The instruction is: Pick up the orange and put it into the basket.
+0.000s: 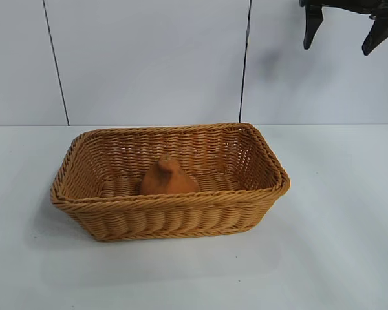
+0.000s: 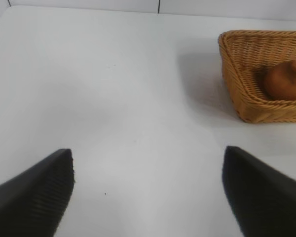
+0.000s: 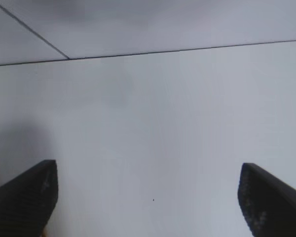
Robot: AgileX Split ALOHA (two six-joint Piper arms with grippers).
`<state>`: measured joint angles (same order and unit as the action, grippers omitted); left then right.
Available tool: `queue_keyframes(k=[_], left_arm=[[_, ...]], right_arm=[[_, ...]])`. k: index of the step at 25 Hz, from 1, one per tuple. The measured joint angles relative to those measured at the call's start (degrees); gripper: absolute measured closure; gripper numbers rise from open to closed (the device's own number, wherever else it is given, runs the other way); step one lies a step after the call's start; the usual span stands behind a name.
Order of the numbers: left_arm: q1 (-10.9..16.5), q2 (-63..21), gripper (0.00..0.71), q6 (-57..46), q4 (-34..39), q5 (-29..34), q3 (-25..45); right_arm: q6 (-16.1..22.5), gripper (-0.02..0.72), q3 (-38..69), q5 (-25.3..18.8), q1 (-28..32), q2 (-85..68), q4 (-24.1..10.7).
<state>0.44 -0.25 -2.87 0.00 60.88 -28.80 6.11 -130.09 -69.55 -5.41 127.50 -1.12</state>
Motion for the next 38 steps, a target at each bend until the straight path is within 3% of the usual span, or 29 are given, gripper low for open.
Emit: queue_keyframes(k=[5, 17, 23, 30, 38], left_arm=[[0.00, 0.00, 0.126, 0.00, 0.00, 0.00, 0.00], [0.00, 0.00, 0.128, 0.00, 0.00, 0.00, 0.00], [0.00, 0.00, 0.128, 0.00, 0.00, 0.00, 0.00], [0.00, 0.00, 0.128, 0.00, 0.00, 0.00, 0.00], [0.00, 0.00, 0.128, 0.00, 0.00, 0.00, 0.00]], right_arm=[[-0.98, 0.020, 7.66, 0.17, -0.24, -4.85, 0.70], [-3.62, 0.020, 57.40, -0.36, -1.98, -35.41, 2.75], [-3.62, 0.020, 75.44, -0.37, -1.98, -52.17, 2.84], [-3.73, 0.020, 93.37, 7.97, -1.98, -71.36, 2.94], [-3.85, 0.020, 101.72, 10.45, -1.98, -91.06, 2.15]])
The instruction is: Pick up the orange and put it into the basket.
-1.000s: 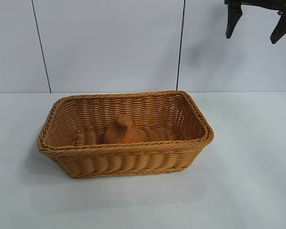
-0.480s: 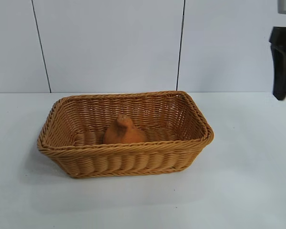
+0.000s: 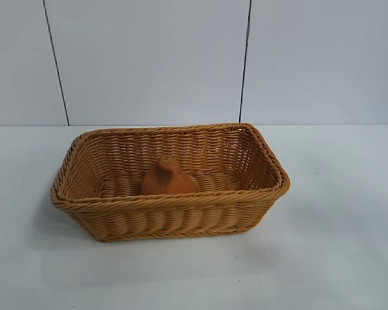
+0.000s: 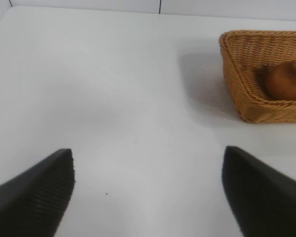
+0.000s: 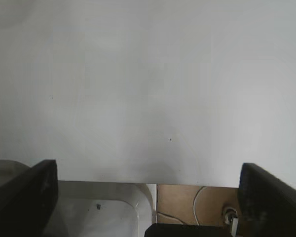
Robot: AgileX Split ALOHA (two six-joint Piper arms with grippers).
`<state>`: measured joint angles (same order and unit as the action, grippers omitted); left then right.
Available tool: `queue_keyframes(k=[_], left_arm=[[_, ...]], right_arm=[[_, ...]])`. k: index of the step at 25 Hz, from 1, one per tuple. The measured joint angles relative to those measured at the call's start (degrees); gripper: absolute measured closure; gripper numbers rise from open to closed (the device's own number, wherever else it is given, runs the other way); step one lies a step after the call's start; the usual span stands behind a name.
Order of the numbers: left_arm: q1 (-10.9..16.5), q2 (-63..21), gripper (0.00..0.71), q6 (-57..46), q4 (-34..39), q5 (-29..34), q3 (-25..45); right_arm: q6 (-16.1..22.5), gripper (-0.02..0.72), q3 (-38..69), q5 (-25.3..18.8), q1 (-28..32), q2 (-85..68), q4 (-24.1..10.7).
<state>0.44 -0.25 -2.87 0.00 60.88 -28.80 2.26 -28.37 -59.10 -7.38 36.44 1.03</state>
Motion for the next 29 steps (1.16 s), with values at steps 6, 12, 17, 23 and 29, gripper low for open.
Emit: queue_keyframes(k=[6, 12, 17, 23, 29], left_arm=[[0.00, 0.00, 0.128, 0.00, 0.00, 0.00, 0.00], [0.00, 0.00, 0.128, 0.00, 0.00, 0.00, 0.00], [0.00, 0.00, 0.128, 0.00, 0.00, 0.00, 0.00], [0.00, 0.00, 0.128, 0.00, 0.00, 0.00, 0.00], [0.00, 0.00, 0.128, 0.00, 0.00, 0.00, 0.00]], right_arm=[[-0.41, 0.020, 0.00, 0.47, 0.00, -10.95, -0.66], [-0.41, 0.020, 0.30, 0.47, 0.00, -20.25, -0.66], [-0.41, 0.020, 0.30, 0.53, 0.00, -31.03, -0.66], [0.01, 0.020, 0.30, 0.57, 0.00, -36.63, -1.03], [0.18, 0.020, 0.30, 0.57, 0.00, -36.82, -1.03]])
